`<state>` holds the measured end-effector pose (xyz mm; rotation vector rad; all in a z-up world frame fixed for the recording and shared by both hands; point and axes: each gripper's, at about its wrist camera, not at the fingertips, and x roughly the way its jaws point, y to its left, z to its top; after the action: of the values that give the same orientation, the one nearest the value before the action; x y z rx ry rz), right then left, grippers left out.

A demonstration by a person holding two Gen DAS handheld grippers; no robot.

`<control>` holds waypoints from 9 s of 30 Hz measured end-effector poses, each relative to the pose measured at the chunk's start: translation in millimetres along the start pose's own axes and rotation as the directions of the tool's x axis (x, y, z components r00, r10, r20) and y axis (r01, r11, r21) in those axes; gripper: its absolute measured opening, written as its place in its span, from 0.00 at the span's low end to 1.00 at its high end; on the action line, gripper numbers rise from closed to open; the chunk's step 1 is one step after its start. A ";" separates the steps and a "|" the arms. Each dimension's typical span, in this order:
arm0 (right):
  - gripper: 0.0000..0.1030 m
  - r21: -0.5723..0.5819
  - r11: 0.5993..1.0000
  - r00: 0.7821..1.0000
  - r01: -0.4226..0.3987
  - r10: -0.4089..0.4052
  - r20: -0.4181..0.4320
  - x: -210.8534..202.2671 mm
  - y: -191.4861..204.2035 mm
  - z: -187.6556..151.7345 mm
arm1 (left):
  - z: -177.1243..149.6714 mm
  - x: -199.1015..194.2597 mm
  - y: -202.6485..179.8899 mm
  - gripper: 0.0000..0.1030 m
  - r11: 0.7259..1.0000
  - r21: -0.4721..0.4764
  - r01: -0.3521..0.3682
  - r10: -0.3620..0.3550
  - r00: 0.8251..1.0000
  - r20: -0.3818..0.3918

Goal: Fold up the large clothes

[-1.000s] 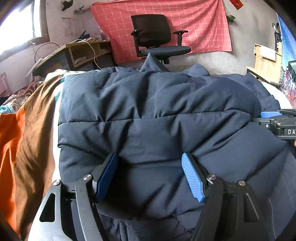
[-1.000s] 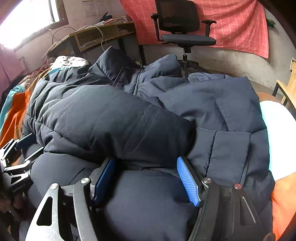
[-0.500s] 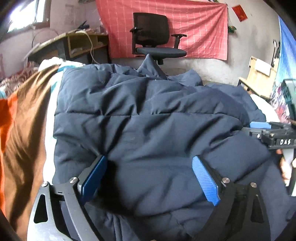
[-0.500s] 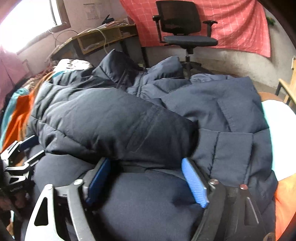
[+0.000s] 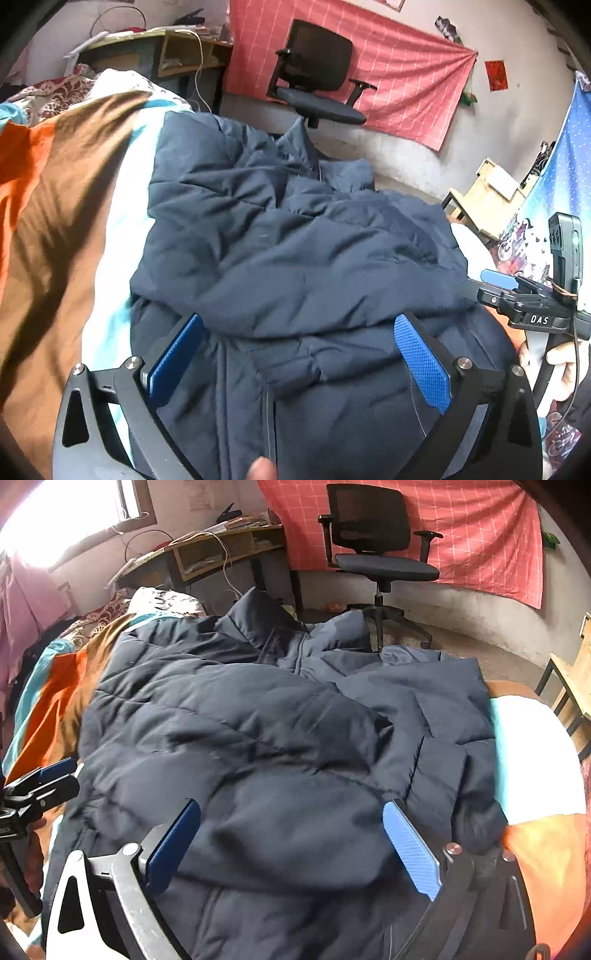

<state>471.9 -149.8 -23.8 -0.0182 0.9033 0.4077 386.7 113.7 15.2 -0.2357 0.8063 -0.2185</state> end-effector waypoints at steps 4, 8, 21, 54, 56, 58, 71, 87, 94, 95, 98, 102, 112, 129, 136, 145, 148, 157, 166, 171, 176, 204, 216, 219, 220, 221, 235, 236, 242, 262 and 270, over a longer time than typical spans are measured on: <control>1.00 0.013 0.999 0.999 0.041 -0.041 -0.001 -23.3 20.6 -3.4 | -3.4 -24.5 2.0 0.98 1.000 -0.013 0.000 0.000 1.000 -0.010; 1.00 0.034 0.997 0.997 0.074 -0.074 0.003 -42.4 40.4 -7.3 | -1.6 -46.7 1.1 0.98 0.999 0.021 -0.039 0.039 0.999 -0.017; 1.00 0.064 0.982 0.983 0.178 -0.181 0.037 -113.6 118.5 4.4 | 32.6 -84.6 27.5 0.98 0.995 -0.003 -0.095 0.095 0.995 -0.032; 1.00 0.224 0.974 0.999 0.043 -0.049 0.019 129.0 -102.0 194.6 | 234.9 208.1 19.6 0.98 0.963 -0.073 -0.260 0.258 0.965 -0.035; 1.00 0.226 0.973 0.999 0.038 -0.040 0.007 143.8 -110.1 204.5 | 239.2 225.4 18.2 0.98 0.959 -0.065 -0.277 0.274 0.960 -0.060; 1.00 0.234 0.972 0.999 0.031 -0.028 -0.019 159.5 -115.6 212.6 | 243.2 242.2 16.8 0.97 0.950 -0.057 -0.309 0.303 0.949 -0.085; 0.38 0.338 0.941 0.995 -0.013 0.047 -0.091 231.0 -134.7 230.6 | 240.5 269.2 13.6 0.10 0.943 -0.062 -0.326 0.322 0.945 -0.066; 0.11 0.014 0.997 0.984 0.071 -0.073 0.160 100.6 -72.4 200.9 | 211.2 166.0 -30.2 0.06 0.965 0.063 -0.254 0.243 0.959 0.144; 0.11 0.002 0.997 0.965 0.071 -0.069 0.254 37.3 -57.4 168.8 | 188.4 108.2 -48.3 0.05 0.976 0.110 -0.186 0.163 0.967 0.194; 0.11 0.003 0.998 0.962 0.069 -0.067 0.264 30.5 -55.8 163.8 | 181.3 98.1 -51.2 0.05 0.976 0.125 -0.179 0.151 0.967 0.203; 0.11 0.000 0.998 0.950 0.064 -0.061 0.305 7.2 -47.6 143.8 | 159.0 71.3 -59.0 0.05 0.973 0.162 -0.162 0.125 0.968 0.217; 0.10 -0.015 0.998 0.934 0.061 -0.052 0.353 -20.0 -33.7 110.2 | 123.4 42.7 -66.9 0.05 0.969 0.206 -0.139 0.092 0.971 0.221; 0.10 -0.077 0.992 0.920 0.097 -0.060 0.386 -54.0 -13.0 24.4 | 33.3 24.6 -84.0 0.05 0.917 0.374 -0.141 0.065 0.976 0.208; 0.10 -0.058 0.983 0.956 0.175 -0.156 0.248 25.8 -16.6 -7.7 | 10.6 76.5 -45.7 0.09 0.939 0.317 -0.130 0.093 0.987 0.128; 0.10 -0.074 0.975 0.942 0.210 -0.181 0.283 24.0 -9.8 -23.6 | -5.9 25.8 -24.9 0.09 0.971 0.219 -0.100 0.067 0.986 0.154; 0.10 -0.093 0.961 0.922 0.261 -0.220 0.318 22.2 0.3 -30.0 | 53.3 28.6 -43.9 0.09 0.992 0.126 0.009 -0.043 0.962 0.269; 0.11 -0.100 0.960 0.926 0.261 -0.220 0.307 20.8 0.9 -28.4 | 70.3 58.1 -61.3 0.09 0.981 0.194 0.019 -0.057 0.979 0.193; 0.34 -0.116 0.982 0.944 0.151 -0.109 0.312 -43.1 -20.3 -18.4 | 57.5 93.6 -61.1 0.09 0.964 0.264 0.000 -0.044 0.986 0.161; 0.38 -0.046 0.990 0.936 0.132 -0.110 0.334 3.5 -23.4 75.5 | 36.5 103.3 -69.1 0.10 0.950 0.312 -0.032 -0.028 0.982 0.185; 0.15 0.052 0.948 0.925 0.313 -0.317 0.211 63.1 -50.1 110.4 | 30.4 110.0 -63.2 0.10 0.956 0.293 -0.001 -0.055 0.982 0.183; 0.03 0.152 0.941 0.940 0.302 -0.320 0.116 93.3 -86.7 76.3 | 24.0 113.4 -62.5 0.10 0.955 0.297 0.015 -0.079 0.976 0.204; 0.05 -0.034 0.977 0.944 0.210 -0.193 0.268 56.9 -21.1 16.3 | 114.2 125.0 24.5 0.08 0.982 -0.186 0.020 0.009 0.988 0.153; 0.04 0.017 0.986 0.961 0.166 -0.166 0.222 90.9 -37.8 8.1 | 97.8 137.7 -5.0 0.07 0.992 -0.039 -0.124 0.128 0.982 0.136; 0.04 0.020 0.985 0.960 0.172 -0.172 0.220 90.8 -38.1 8.5 | 82.9 110.3 -20.0 0.10 0.997 0.023 -0.075 0.068 0.974 0.215; 0.04 0.023 0.985 0.960 0.170 -0.171 0.221 89.9 -38.7 8.8 | 76.3 100.7 -28.3 0.10 0.997 0.073 -0.037 0.019 0.972 0.233; 0.05 0.026 0.986 0.960 0.166 -0.168 0.224 88.4 -39.3 9.1 | 70.9 94.1 -37.2 0.10 0.992 0.123 -0.016 -0.014 0.970 0.242; 0.06 -0.035 0.996 0.978 0.077 -0.069 0.195 53.2 -29.9 7.0 | 49.0 124.4 -62.8 0.10 0.955 0.281 0.092 -0.085 0.996 -0.037; 0.06 -0.050 0.995 0.983 0.081 -0.071 0.171 60.1 -29.4 5.7 | 46.6 128.6 -66.5 0.10 0.951 0.301 0.072 -0.062 0.997 -0.044; 0.06 -0.128 0.982 0.989 0.140 -0.132 0.069 93.0 -21.6 13.7 | 25.5 153.1 -77.8 0.10 0.926 0.376 -0.028 0.039 0.999 -0.023; 0.35 0.044 0.993 0.982 0.113 -0.118 0.145 66.4 -52.2 18.4 | 42.5 113.6 -51.5 0.23 0.988 0.148 0.042 -0.043 0.999 -0.001; 0.66 0.062 0.993 0.967 0.097 -0.108 0.230 17.2 -40.2 20.3 | 43.0 70.8 -51.2 0.69 0.995 0.094 0.023 -0.031 0.996 0.079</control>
<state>510.9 -177.4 -30.4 0.0287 0.6766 0.2835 460.6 50.4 10.3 -0.1670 0.7121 -0.2698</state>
